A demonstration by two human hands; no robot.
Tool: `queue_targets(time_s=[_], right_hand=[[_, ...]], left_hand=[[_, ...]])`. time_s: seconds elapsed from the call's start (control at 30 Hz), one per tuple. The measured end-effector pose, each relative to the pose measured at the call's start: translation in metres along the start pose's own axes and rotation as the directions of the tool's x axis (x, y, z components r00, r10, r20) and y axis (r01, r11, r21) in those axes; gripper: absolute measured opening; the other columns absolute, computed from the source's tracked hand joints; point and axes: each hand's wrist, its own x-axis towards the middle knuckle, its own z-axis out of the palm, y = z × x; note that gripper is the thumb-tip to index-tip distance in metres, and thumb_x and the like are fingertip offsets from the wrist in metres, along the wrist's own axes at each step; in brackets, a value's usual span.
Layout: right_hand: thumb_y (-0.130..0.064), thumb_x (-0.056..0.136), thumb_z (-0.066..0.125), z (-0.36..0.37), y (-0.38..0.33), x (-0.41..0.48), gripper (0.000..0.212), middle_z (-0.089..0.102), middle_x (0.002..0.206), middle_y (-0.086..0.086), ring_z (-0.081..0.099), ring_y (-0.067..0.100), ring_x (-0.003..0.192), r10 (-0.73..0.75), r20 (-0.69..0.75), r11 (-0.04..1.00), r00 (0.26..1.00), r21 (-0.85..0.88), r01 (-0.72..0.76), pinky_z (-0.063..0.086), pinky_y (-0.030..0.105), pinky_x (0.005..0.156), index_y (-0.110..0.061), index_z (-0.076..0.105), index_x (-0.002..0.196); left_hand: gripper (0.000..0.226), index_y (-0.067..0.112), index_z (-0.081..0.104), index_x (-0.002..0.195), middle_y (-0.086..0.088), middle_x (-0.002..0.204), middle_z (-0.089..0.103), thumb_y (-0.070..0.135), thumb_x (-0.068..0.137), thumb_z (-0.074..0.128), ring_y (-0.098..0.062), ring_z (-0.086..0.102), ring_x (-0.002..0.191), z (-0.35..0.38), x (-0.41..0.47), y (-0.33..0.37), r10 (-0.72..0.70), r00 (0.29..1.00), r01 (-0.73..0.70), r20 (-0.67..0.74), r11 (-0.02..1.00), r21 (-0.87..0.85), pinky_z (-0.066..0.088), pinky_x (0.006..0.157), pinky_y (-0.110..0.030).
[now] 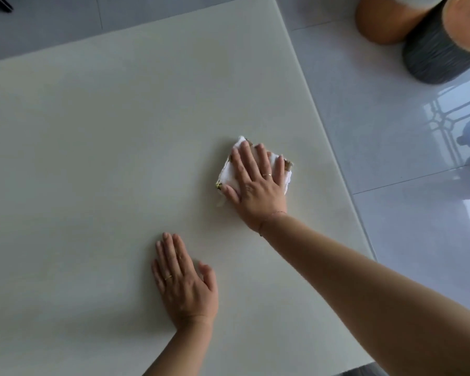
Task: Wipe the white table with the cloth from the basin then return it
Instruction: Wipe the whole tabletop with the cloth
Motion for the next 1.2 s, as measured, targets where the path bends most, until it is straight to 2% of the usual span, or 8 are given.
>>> queue_targets(time_s=[0.1, 0.3, 0.4, 0.53, 0.77, 0.87, 1.0, 1.2], right_hand=[[-0.066, 0.09, 0.024, -0.014, 0.047, 0.012, 0.073, 0.005, 0.159, -0.008, 0.001, 0.02, 0.147, -0.182, 0.007, 0.978, 0.983, -0.106, 0.182, -0.01, 0.044, 0.115, -0.028, 0.008, 0.151], [-0.058, 0.094, 0.02, -0.013, 0.025, 0.063, 0.069, -0.007, 0.16, -0.005, -0.011, 0.022, 0.146, 0.399, -0.075, 0.915, 0.914, 0.089, -0.393, -0.016, 0.051, 0.112, -0.026, 0.0, 0.151], [-0.058, 0.093, 0.025, -0.01, 0.005, 0.061, 0.07, -0.002, 0.16, -0.004, -0.007, 0.025, 0.146, 0.081, -0.033, 0.996, 0.996, 0.033, -0.08, -0.013, 0.052, 0.112, -0.025, 0.005, 0.151], [-0.063, 0.091, 0.032, -0.029, 0.062, 0.089, 0.072, 0.012, 0.159, -0.005, 0.01, 0.022, 0.146, -0.276, -0.03, 0.956, 0.961, -0.111, 0.272, 0.0, 0.047, 0.116, -0.027, 0.016, 0.15], [-0.056, 0.094, 0.024, -0.029, 0.046, 0.141, 0.068, -0.002, 0.16, -0.004, -0.007, 0.023, 0.146, 0.352, -0.109, 0.934, 0.93, 0.103, -0.341, -0.013, 0.052, 0.112, -0.025, 0.004, 0.151], [-0.056, 0.094, 0.024, -0.02, 0.013, 0.128, 0.068, -0.001, 0.16, -0.004, -0.006, 0.025, 0.146, 0.049, -0.069, 0.998, 0.996, 0.04, -0.047, -0.014, 0.052, 0.111, -0.024, 0.006, 0.151], [-0.063, 0.091, 0.022, -0.039, 0.05, 0.148, 0.07, 0.008, 0.159, -0.007, 0.004, 0.02, 0.147, -0.342, 0.013, 0.931, 0.94, -0.127, 0.341, -0.003, 0.048, 0.116, -0.028, 0.012, 0.151], [-0.057, 0.095, 0.022, -0.058, 0.076, 0.228, 0.066, -0.004, 0.16, -0.008, -0.007, 0.019, 0.146, 0.223, -0.071, 0.975, 0.972, 0.031, -0.222, -0.009, 0.049, 0.115, -0.029, 0.001, 0.151]], left_hand=[[0.066, -0.005, 0.039, 0.139, -0.022, 0.148, 0.036, 0.028, 0.083, 0.035, -0.037, 0.03, 0.137, -0.001, 0.001, -0.004, 0.025, 0.999, -0.026, -0.029, 0.999, -0.041, 0.025, 0.11, -0.053], [0.056, -0.005, 0.044, 0.136, -0.021, 0.146, 0.039, 0.024, 0.089, 0.035, -0.034, 0.034, 0.136, -0.014, 0.039, 0.034, 0.139, 0.981, -0.164, -0.134, 0.966, -0.2, 0.021, 0.114, -0.045], [0.054, -0.004, 0.041, 0.138, -0.02, 0.147, 0.038, 0.023, 0.092, 0.035, -0.033, 0.033, 0.138, -0.019, 0.094, 0.071, 0.122, 0.969, -0.179, -0.214, 0.946, -0.27, 0.018, 0.115, -0.042], [0.053, 0.0, 0.035, 0.143, -0.017, 0.152, 0.031, 0.022, 0.095, 0.04, -0.032, 0.027, 0.142, -0.018, 0.179, 0.099, 0.036, 0.969, -0.095, -0.244, 0.967, -0.236, 0.015, 0.116, -0.041], [0.061, 0.004, 0.024, 0.148, -0.012, 0.157, 0.02, 0.035, 0.096, 0.034, -0.027, 0.015, 0.146, 0.006, 0.226, 0.096, -0.012, 0.989, 0.002, -0.148, 0.998, -0.069, 0.009, 0.117, -0.039], [0.06, 0.002, 0.031, 0.145, -0.014, 0.155, 0.027, 0.031, 0.092, 0.029, -0.029, 0.022, 0.144, 0.006, 0.226, 0.097, -0.019, 0.982, 0.003, -0.187, 0.996, -0.085, 0.013, 0.117, -0.04], [0.06, 0.001, 0.034, 0.144, -0.015, 0.153, 0.029, 0.026, 0.089, 0.036, -0.03, 0.024, 0.143, 0.002, 0.226, 0.099, -0.018, 0.984, 0.001, -0.179, 0.996, -0.095, 0.014, 0.117, -0.04], [0.063, -0.001, 0.035, 0.143, -0.016, 0.153, 0.03, 0.029, 0.087, 0.032, -0.03, 0.026, 0.142, -0.001, 0.227, 0.1, -0.02, 0.989, 0.013, -0.15, 0.999, -0.047, 0.018, 0.116, -0.042]])
